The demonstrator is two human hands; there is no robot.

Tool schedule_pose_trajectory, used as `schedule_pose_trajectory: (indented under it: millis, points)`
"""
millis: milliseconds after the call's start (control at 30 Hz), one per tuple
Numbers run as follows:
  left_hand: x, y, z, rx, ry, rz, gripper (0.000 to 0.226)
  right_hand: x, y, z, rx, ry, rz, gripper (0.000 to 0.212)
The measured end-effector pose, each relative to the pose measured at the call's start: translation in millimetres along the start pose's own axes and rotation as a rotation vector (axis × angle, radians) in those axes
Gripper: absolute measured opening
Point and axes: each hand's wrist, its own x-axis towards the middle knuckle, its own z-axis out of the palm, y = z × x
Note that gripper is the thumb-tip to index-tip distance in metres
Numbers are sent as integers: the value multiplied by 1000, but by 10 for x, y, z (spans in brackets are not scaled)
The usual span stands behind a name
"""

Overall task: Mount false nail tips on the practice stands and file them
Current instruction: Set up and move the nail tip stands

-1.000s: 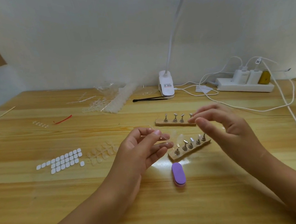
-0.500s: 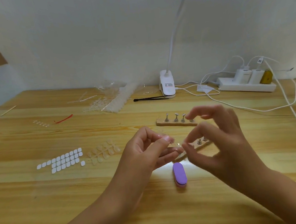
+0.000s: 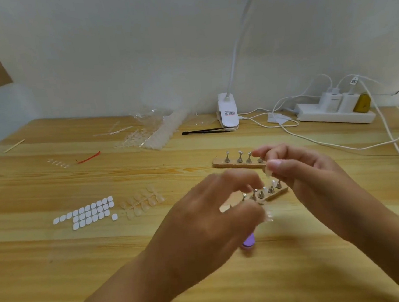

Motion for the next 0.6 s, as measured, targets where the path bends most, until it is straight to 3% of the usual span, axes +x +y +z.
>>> schedule_pose_trajectory:
  millis: [33, 167, 200, 467, 600]
  points:
    - [-4, 21, 19, -75, 4, -24, 9, 5, -5, -16, 23, 12, 6, 6]
    - [77, 101, -30, -874, -12, -580, 11, 10, -5, -65, -62, 24, -33, 8]
    - [81, 74, -37, -985, -17, -660, 12, 10, 4, -71, -87, 14, -46, 10]
    - [151, 18, -66, -1513, 45, -934, 7, 45, 110, -62, -413, 68, -306, 21]
    - [156, -24, -41, -1621, 102, -1006, 11, 43, 114, -83, -515, 80, -368, 23]
